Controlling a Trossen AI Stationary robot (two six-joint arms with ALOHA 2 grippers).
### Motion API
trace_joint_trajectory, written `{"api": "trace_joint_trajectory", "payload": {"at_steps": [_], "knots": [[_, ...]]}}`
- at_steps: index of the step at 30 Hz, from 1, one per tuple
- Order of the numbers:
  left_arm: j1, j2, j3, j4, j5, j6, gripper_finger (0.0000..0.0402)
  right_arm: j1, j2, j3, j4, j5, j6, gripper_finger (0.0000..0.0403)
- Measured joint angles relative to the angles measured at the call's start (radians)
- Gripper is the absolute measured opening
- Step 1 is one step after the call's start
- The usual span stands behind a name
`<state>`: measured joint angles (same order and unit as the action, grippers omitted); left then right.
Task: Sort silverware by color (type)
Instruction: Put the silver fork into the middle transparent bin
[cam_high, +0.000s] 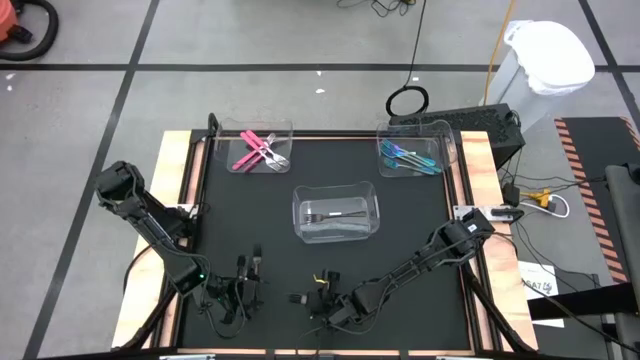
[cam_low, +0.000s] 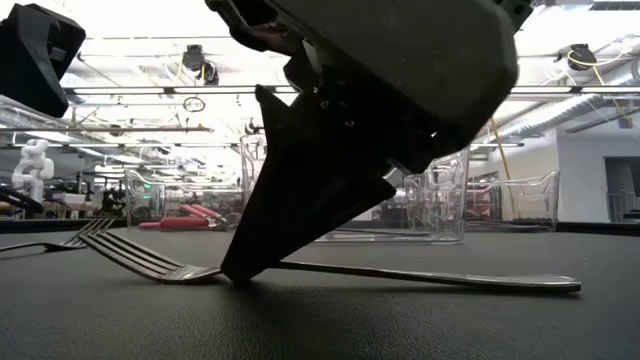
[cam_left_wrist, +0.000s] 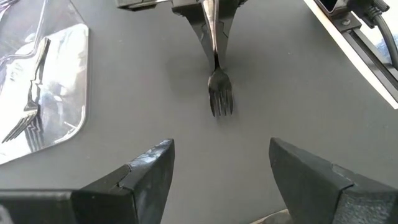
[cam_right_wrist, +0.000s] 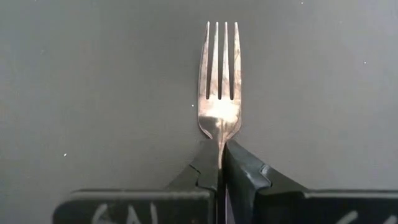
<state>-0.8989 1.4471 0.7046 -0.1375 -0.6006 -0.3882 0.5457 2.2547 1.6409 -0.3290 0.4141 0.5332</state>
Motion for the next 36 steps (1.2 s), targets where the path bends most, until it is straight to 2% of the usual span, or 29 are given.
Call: {"api": "trace_joint_trajectory", "payload": {"at_steps": [15, 19, 30, 36], "knots": [[0.0, 0.0, 0.0, -0.001, 0.0, 0.001, 0.0262, 0.023, -0.063, 0.0, 0.005, 0.003, 0.002, 0.0009], [0.0, 0.0, 0.0, -0.001, 0.0, 0.001, 0.0262, 0.042, -0.093, 0.001, 0.002, 0.037, 0.0, 0.0009], [0.0, 0.0, 0.0, -0.002, 0.0, 0.007, 0.0262, 0.064, -0.173, 0.002, 0.002, 0.065, -0.088, 0.0009], [0.002, -0.002, 0.0, -0.003, 0.0, 0.062, 0.0262, 0.049, -0.237, 0.002, -0.021, 0.069, -0.183, 0.0009]]}}
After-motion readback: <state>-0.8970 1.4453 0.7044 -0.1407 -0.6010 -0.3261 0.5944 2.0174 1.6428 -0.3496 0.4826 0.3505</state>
